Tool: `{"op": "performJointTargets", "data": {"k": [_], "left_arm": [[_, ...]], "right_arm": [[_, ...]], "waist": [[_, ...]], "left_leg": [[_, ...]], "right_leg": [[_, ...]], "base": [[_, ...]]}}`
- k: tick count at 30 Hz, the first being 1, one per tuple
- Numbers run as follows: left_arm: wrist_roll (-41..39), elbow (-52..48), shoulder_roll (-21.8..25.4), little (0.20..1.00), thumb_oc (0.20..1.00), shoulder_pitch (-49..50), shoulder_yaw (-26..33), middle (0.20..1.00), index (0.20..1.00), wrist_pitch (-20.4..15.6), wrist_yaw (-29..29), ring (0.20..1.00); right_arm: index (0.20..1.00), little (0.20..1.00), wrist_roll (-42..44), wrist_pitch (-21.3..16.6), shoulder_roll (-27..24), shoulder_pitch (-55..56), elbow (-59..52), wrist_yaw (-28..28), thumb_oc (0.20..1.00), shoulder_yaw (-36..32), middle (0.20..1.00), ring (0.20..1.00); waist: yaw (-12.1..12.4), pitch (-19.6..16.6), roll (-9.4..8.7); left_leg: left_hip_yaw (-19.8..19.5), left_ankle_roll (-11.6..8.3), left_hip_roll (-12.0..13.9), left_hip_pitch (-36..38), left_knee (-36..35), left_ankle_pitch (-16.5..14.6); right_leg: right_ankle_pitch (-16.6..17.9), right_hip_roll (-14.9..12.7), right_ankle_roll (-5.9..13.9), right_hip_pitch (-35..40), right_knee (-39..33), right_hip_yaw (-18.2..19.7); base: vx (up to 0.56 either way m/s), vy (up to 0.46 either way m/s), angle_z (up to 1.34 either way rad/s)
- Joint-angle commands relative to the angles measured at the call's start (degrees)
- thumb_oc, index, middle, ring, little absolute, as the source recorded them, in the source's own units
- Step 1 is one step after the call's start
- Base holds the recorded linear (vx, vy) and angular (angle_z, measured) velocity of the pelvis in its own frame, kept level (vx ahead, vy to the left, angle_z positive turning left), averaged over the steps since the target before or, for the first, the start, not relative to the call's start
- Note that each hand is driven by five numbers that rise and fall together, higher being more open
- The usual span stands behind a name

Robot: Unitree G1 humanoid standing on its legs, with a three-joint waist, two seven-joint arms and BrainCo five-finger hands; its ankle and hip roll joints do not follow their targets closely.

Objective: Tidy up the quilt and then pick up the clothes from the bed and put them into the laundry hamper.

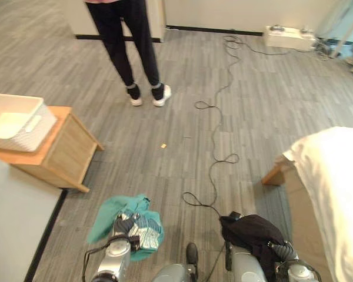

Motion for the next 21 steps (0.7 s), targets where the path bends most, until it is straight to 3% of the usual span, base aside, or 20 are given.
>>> {"op": "performJointTargets", "data": {"k": [1,3,4,11,13,14,16,17,18,19,20,21], "left_arm": [[3.41,-0.02,-0.85,0.200,0.200,-3.62,0.17,0.200,0.200,-1.39,-0.39,0.200],[3.00,3.47,-1.92,0.200,0.200,-3.13,1.00,0.200,0.200,-1.50,-0.93,0.200],[14.40,15.59,-4.89,0.200,0.200,-5.74,-6.90,0.200,0.200,2.43,-2.46,0.200],[15.29,16.68,-4.50,0.200,0.200,-5.52,-6.96,0.200,0.200,3.00,-2.93,0.200],[15.16,16.82,-4.35,0.200,0.200,-6.02,-6.81,0.200,0.200,3.11,-2.91,0.200],[14.30,16.46,-4.40,0.200,0.200,-7.05,-6.70,0.200,0.200,3.48,-2.65,0.200],[14.33,16.16,-4.39,0.200,0.200,-7.36,-6.86,0.200,0.200,3.72,-2.51,0.200],[14.61,16.41,-4.37,0.200,0.200,-7.25,-6.90,0.200,0.200,3.86,-2.53,0.200],[14.64,16.21,-4.29,0.200,0.200,-6.85,-6.58,0.200,0.200,3.84,-2.55,0.200],[14.64,16.20,-4.29,0.200,0.200,-6.80,-6.60,0.200,0.200,3.84,-2.55,0.200],[14.52,15.82,-4.19,0.200,0.200,-6.37,-6.22,0.200,0.200,3.80,-2.58,0.200],[14.39,15.13,-4.01,0.200,0.200,-5.96,-5.92,0.200,0.200,3.63,-2.49,0.200]], "right_arm": [[0.200,0.200,2.44,-0.86,-1.99,-0.68,0.15,-1.25,0.200,-1.22,0.200,0.200],[0.200,0.200,2.01,-0.41,-2.22,-1.74,1.95,-0.65,0.200,-1.10,0.200,0.200],[0.200,0.200,-8.23,4.25,-2.06,-4.43,7.51,1.89,0.200,8.17,0.200,0.200],[0.200,0.200,-7.49,4.17,-1.86,-4.38,6.06,2.43,0.200,8.44,0.200,0.200],[0.200,0.200,-7.86,4.06,-2.39,-4.53,5.01,2.21,0.200,8.28,0.200,0.200],[0.200,0.200,-8.78,4.43,-4.04,-4.81,3.55,1.36,0.200,7.70,0.200,0.200],[0.200,0.200,-8.62,4.69,-4.50,-4.98,3.17,1.07,0.200,7.24,0.200,0.200],[0.200,0.200,-8.40,4.96,-4.77,-4.96,2.70,1.02,0.200,6.94,0.200,0.200],[0.200,0.200,-8.27,5.04,-4.91,-4.75,1.15,0.98,0.200,6.88,0.200,0.200],[0.200,0.200,-8.27,5.07,-4.91,-4.68,1.09,0.98,0.200,6.88,0.200,0.200],[0.200,0.200,-8.36,4.81,-5.10,-4.31,-0.27,0.95,0.200,6.91,0.200,0.200],[0.200,0.200,-8.61,4.55,-5.40,-4.08,-1.23,0.93,0.200,7.14,0.200,0.200]], "waist": [[-0.53,1.93,-0.96],[-0.19,0.95,-0.91],[4.22,-2.02,0.08],[4.54,-1.57,0.22],[5.10,-0.43,-0.23],[5.93,1.89,-0.93],[5.80,2.32,-1.37],[5.94,2.27,-1.77],[6.74,1.54,-1.77],[6.83,1.57,-1.90],[7.33,0.99,-1.62],[7.96,0.49,-0.91]], "left_leg": [[0.56,-5.78,7.12,-1.17,5.25,-6.52],[1.22,-5.79,6.94,-0.67,4.63,-6.35],[-3.91,-7.15,6.11,5.35,-1.44,-4.18],[-4.18,-7.66,6.78,6.36,0.94,-4.92],[-3.70,-9.00,6.37,2.42,9.50,-6.24],[-2.12,-11.63,7.86,-7.00,25.81,-0.19],[-0.23,-11.55,9.22,-10.68,30.74,1.23],[2.46,-10.71,10.08,-12.63,31.72,0.68],[6.53,-9.67,10.47,-15.09,26.68,-1.24],[6.70,-9.60,10.31,-14.86,26.54,-1.30],[8.31,-8.88,9.70,-14.93,21.46,-2.21],[9.07,-8.98,9.04,-14.84,15.28,-0.50]], "right_leg": [[6.43,-2.12,1.91,13.39,-10.76,-2.27],[7.50,-2.09,2.33,14.30,-11.55,-2.74],[4.05,6.35,-1.85,22.07,-14.24,-2.90],[1.82,7.24,-3.13,22.04,-11.38,-2.52],[1.75,6.71,-3.65,22.47,-11.39,-2.94],[1.49,5.45,-4.72,24.66,-12.17,-5.06],[1.14,5.10,-5.17,25.05,-12.14,-6.12],[0.48,4.81,-5.25,26.00,-12.54,-6.65],[-0.40,4.75,-4.87,28.23,-14.23,-6.96],[-0.45,4.56,-4.78,28.41,-14.35,-6.89],[-0.94,4.41,-4.24,29.39,-15.35,-6.78],[-1.50,4.74,-3.76,30.30,-16.01,-6.57]], "base": [[0.02,-0.037,0.66],[0.06,-0.059,0.20],[0.09,-0.043,-0.05],[0.08,-0.076,-0.01],[0.04,-0.140,0.06],[0.05,-0.152,0.02],[0.10,-0.133,0.37],[0.35,-0.073,0.73],[0.33,-0.016,0.46],[0.39,0.069,0.11],[0.31,0.117,-0.36],[0.46,0.174,-0.41]]}}
